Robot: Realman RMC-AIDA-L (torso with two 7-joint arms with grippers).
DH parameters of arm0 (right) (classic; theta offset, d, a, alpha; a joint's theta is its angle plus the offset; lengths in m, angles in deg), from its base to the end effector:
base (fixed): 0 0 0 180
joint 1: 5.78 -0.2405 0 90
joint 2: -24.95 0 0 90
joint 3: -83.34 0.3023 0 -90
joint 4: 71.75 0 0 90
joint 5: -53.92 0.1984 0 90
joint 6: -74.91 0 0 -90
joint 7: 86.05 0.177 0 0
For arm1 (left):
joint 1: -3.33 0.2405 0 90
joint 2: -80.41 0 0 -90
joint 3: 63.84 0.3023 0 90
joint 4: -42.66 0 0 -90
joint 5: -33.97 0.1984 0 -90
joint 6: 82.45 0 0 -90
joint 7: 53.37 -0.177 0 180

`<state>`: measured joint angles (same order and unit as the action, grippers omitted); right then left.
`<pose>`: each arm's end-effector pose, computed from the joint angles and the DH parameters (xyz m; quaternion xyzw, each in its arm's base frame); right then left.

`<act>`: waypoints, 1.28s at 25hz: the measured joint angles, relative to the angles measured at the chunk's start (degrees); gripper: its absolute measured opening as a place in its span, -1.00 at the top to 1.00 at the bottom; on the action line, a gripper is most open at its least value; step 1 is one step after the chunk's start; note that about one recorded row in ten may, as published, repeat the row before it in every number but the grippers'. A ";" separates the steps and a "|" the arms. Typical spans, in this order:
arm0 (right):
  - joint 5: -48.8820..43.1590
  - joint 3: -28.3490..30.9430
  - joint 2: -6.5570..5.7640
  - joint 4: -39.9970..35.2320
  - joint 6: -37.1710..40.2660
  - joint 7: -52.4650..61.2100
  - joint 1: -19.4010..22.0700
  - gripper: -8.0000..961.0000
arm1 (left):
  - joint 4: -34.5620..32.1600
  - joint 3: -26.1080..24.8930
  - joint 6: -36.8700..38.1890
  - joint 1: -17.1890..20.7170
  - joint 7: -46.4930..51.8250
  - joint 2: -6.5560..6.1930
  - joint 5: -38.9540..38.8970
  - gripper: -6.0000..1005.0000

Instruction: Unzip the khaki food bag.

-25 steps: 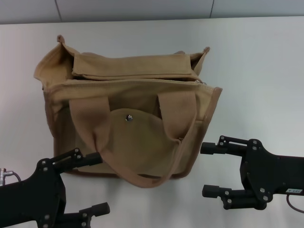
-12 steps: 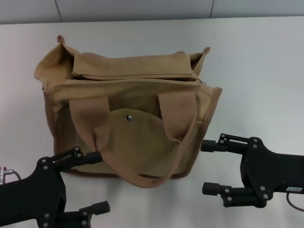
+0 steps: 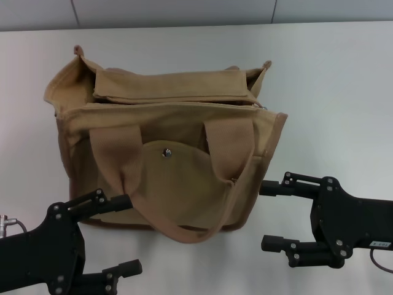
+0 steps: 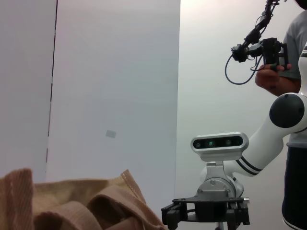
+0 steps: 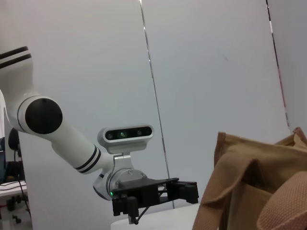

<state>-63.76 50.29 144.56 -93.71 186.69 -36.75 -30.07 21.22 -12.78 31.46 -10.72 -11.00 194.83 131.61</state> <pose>0.2705 0.2433 -0.0682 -0.9166 0.0767 0.3912 0.0284 -0.3053 0.2014 -0.0350 -0.9077 -0.0540 -0.4078 0.0829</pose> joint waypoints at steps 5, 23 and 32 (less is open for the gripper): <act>0.00 0.00 0.00 0.00 0.11 0.00 -0.12 -0.62 | 0.00 -0.19 0.15 0.30 0.00 0.00 0.00 -0.69; 0.31 -0.02 0.00 0.27 0.01 0.00 -0.32 -0.62 | 0.00 -0.26 0.17 0.27 -0.09 0.01 0.00 -0.69; 1.42 -0.11 0.00 0.33 0.20 -0.08 -0.26 -0.62 | -0.18 -0.26 0.17 -0.07 -0.17 0.15 0.00 -0.69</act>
<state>-62.34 50.19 144.56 -93.39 186.89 -36.83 -30.33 21.03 -13.04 31.63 -10.79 -11.18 194.98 131.61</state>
